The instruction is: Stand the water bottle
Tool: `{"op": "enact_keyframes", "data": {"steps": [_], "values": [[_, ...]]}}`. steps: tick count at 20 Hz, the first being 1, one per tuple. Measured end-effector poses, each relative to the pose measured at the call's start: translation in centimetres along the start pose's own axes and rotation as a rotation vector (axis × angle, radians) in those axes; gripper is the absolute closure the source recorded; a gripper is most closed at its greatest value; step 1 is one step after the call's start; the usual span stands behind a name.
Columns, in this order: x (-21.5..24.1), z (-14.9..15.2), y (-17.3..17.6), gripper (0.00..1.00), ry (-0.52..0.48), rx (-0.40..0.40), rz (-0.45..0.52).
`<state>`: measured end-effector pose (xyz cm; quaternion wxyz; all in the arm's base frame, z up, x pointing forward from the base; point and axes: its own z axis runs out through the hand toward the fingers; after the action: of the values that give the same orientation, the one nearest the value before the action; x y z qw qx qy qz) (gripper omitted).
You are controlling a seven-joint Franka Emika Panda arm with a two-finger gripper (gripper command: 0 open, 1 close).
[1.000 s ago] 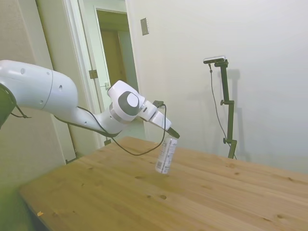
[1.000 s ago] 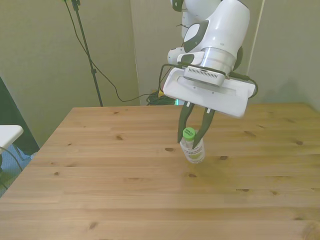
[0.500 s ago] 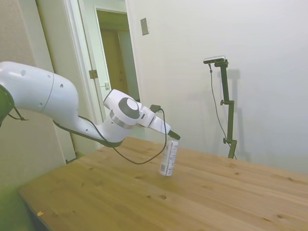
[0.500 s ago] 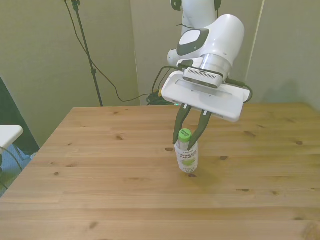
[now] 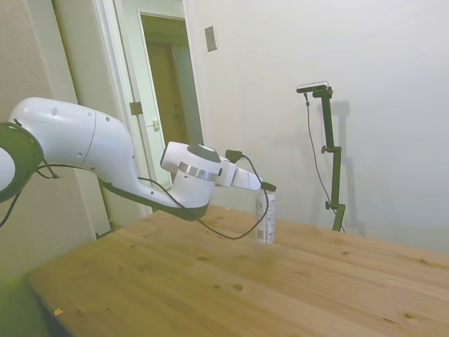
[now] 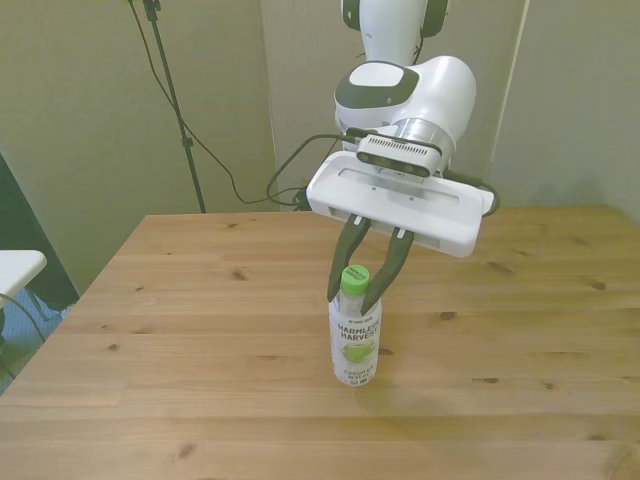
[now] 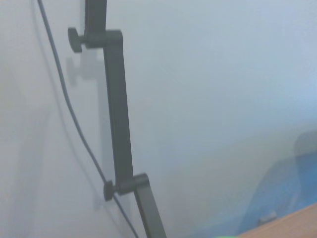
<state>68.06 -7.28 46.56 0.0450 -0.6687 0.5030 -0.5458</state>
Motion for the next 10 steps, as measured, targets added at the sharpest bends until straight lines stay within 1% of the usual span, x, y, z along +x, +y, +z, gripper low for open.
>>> {"op": "enact_keyframes", "data": {"steps": [3,6,8,9,10], "values": [[-1.3,1.6,0.3,1.00,0.041,0.028,0.019],[-2.8,2.9,1.3,1.00,0.057,0.026,0.026],[-3.2,3.2,1.5,1.00,0.057,0.025,0.026],[-3.3,3.3,1.5,0.00,0.057,0.024,0.025],[-3.4,3.3,1.6,0.00,0.056,0.023,0.024]]}}
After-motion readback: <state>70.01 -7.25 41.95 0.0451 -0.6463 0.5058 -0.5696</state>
